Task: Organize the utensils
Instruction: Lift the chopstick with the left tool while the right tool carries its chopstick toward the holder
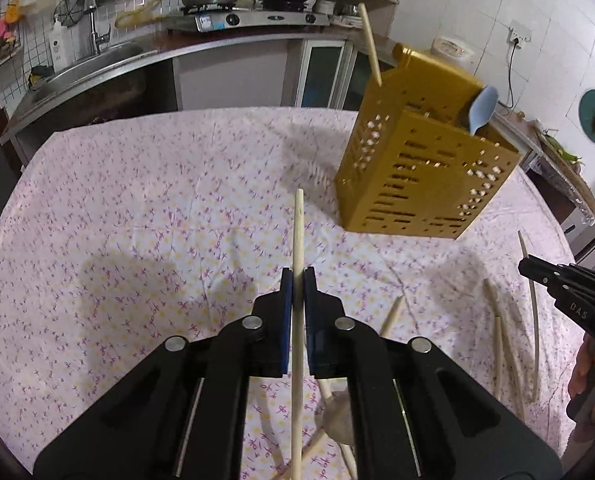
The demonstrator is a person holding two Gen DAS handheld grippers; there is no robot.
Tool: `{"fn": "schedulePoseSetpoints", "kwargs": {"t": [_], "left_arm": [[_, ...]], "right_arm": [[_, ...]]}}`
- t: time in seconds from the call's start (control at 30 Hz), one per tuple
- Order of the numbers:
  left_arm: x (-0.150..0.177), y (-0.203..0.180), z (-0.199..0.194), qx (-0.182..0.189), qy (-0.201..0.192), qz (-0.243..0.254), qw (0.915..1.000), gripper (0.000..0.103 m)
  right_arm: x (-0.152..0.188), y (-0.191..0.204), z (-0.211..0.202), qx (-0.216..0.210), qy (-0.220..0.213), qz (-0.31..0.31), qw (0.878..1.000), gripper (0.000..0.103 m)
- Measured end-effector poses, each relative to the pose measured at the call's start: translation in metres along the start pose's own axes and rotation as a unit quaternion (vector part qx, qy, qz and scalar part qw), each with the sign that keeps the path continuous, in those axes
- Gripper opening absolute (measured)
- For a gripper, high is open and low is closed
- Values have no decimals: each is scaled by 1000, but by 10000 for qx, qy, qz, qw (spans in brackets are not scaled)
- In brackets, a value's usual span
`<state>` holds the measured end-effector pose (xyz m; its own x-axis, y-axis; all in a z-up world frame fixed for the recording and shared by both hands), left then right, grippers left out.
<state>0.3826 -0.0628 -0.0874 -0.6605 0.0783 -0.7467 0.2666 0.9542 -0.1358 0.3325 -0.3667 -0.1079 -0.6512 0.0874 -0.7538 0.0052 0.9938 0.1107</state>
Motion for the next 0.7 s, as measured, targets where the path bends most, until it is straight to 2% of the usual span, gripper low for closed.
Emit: {"fn": "schedulePoseSetpoints", "kwargs": {"t": [0.27, 0.4, 0.5, 0.7], "left_arm": [[-17, -3, -24, -47, -316, 102, 9994, 4], [-19, -4, -26, -74, -242, 111, 9996, 4], [-17, 0, -24, -67, -191, 38, 9998, 4], [-12, 4, -18, -104, -125, 35, 9999, 5]], "right_arm": [[-29, 0, -39, 6, -531, -47, 9986, 7], [-27, -1, -33, 43, -318, -163, 9994, 7], [-10, -5, -8, -89, 180, -73, 9998, 7], [11, -12, 29, 5, 516, 12, 9987, 11]]}}
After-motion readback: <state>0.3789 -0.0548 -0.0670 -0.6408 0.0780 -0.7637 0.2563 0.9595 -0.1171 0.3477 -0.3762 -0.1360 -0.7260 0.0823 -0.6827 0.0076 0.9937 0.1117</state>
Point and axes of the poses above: each gripper's, at about its wrist camera, not at the fingertips, and z roughly the way its jaws point, y to its left, x to its underside, the point moved 10 cm from there along z, roughly the way its jaws point, and after that the axes turned 10 degrees about -y, right-handed, at the moved point
